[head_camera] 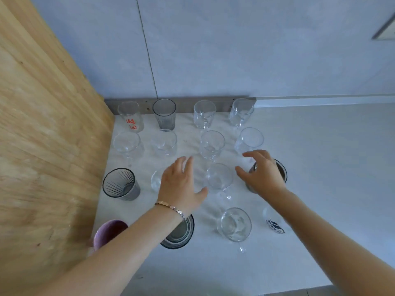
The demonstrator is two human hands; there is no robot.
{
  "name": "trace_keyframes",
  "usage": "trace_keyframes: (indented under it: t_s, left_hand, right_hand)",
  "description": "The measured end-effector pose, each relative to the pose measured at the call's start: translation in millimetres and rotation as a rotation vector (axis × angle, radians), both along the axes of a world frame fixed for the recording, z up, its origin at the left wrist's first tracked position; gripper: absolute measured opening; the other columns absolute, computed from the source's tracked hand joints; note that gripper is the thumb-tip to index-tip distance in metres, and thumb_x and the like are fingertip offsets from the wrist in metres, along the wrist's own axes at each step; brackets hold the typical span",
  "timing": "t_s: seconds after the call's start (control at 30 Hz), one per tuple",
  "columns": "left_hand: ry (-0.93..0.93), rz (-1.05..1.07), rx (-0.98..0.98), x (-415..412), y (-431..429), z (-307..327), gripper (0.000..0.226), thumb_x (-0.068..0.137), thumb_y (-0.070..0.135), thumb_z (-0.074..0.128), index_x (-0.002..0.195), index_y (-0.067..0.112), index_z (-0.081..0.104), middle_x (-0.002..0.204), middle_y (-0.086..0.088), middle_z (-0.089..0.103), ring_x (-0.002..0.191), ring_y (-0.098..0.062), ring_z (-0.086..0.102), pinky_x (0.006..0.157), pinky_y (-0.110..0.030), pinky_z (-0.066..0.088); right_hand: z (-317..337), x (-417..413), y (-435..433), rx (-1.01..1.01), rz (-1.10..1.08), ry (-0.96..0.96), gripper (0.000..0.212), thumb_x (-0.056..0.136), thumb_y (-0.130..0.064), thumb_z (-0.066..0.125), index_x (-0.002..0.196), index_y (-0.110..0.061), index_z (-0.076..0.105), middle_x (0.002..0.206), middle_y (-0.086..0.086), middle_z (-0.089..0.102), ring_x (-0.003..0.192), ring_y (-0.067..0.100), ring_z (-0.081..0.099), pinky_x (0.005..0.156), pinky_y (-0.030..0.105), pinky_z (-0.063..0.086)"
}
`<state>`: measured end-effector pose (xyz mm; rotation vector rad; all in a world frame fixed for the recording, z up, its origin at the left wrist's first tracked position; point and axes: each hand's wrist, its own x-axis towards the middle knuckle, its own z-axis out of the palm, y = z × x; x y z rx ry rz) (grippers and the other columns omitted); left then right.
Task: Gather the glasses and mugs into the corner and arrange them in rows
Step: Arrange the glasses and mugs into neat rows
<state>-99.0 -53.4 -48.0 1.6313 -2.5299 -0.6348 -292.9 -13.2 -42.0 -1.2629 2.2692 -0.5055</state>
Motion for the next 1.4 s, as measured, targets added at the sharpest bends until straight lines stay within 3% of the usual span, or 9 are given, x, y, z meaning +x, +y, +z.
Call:
trace_keyframes:
  t_s: [0.13,0.2,0.4,0.53,0.73,0.97,1.2,1.33,1.4]
  left_hand:
    - [-0.133,0.014,0.258,-65,-1,-15,0.088,0.082,0.050,0.056,0.148,0.016,0.008,0.145,-0.011,0.029,0.126,-0.031,0.043,0.098,-0.037,0.039]
    - [-0.177,0.127,0.373,-83,-3,-26,0.096,0.080,0.053,0.059,0.149,0.020,0.000,0.144,-0.013,0.027,0.125,-0.033,0.042,0.097,-0.039,0.040]
    - [-0.233,0.092,0.349,-90,-8,-37,0.083,0.078,0.049,0.062,0.142,0.023,0.018,0.136,-0.010,0.038,0.119,-0.034,0.049,0.089,-0.039,0.045]
    - [-0.230,-0.062,0.338,-77,-11,-37,0.076,0.074,0.045,0.066,0.137,0.031,0.028,0.130,-0.006,0.043,0.113,-0.031,0.054,0.086,-0.038,0.048]
    - [-0.188,-0.029,0.318,-71,-3,-38,0.076,0.075,0.042,0.066,0.140,0.033,0.028,0.130,-0.006,0.042,0.115,-0.031,0.051,0.086,-0.036,0.047]
    - [-0.140,0.038,0.350,-72,2,-38,0.079,0.076,0.041,0.067,0.142,0.033,0.025,0.135,-0.005,0.040,0.119,-0.031,0.048,0.092,-0.038,0.047]
    - [-0.077,0.033,0.343,-59,10,-21,0.085,0.082,0.045,0.060,0.148,0.037,0.007,0.160,-0.004,0.003,0.139,-0.031,0.029,0.106,-0.040,0.035]
    - [0.097,0.159,0.131,-5,25,9,0.074,0.086,0.036,0.058,0.148,0.026,0.019,0.159,-0.005,0.013,0.146,-0.022,0.018,0.116,-0.035,0.021]
    - [0.084,0.262,0.038,39,37,14,0.070,0.085,0.033,0.060,0.146,0.019,0.027,0.156,-0.006,0.023,0.145,-0.021,0.022,0.115,-0.035,0.023]
  right_hand:
    - [-7,-47,11,0.266,0.000,0.042,0.105,0.069,-0.046,0.077,0.150,-0.020,0.016,0.150,0.008,0.026,0.137,0.033,0.029,0.114,0.040,0.028]
    - [-17,-52,14,0.297,0.075,0.080,0.111,0.067,-0.045,0.078,0.151,-0.020,0.010,0.151,0.008,0.024,0.137,0.031,0.027,0.114,0.039,0.027]
    - [-19,-62,25,0.328,0.197,0.267,0.099,0.073,-0.049,0.068,0.149,-0.015,0.015,0.147,0.006,0.031,0.135,0.027,0.032,0.110,0.037,0.027]
    - [-18,-64,41,0.288,0.198,0.230,0.095,0.071,-0.055,0.068,0.146,-0.017,0.023,0.142,0.004,0.037,0.130,0.025,0.037,0.109,0.036,0.028]
    - [-29,-54,41,0.188,0.140,0.100,0.105,0.066,-0.050,0.077,0.148,-0.013,0.022,0.142,0.003,0.037,0.129,0.024,0.035,0.108,0.032,0.034]
    - [-35,-48,31,0.189,0.089,0.157,0.100,0.069,-0.051,0.073,0.146,-0.013,0.022,0.140,0.006,0.037,0.126,0.027,0.038,0.103,0.033,0.039]
    - [-21,-43,37,0.239,0.118,0.185,0.110,0.068,-0.055,0.074,0.149,-0.011,0.013,0.147,0.012,0.027,0.138,0.030,0.025,0.113,0.039,0.027]
    - [-1,-5,52,-0.079,0.198,0.130,0.078,0.075,-0.037,0.074,0.140,-0.011,0.041,0.142,0.012,0.038,0.136,0.030,0.030,0.115,0.042,0.029]
    - [9,28,58,-0.109,0.326,0.063,0.060,0.080,-0.032,0.071,0.134,-0.013,0.051,0.138,0.008,0.045,0.133,0.026,0.037,0.111,0.034,0.030]
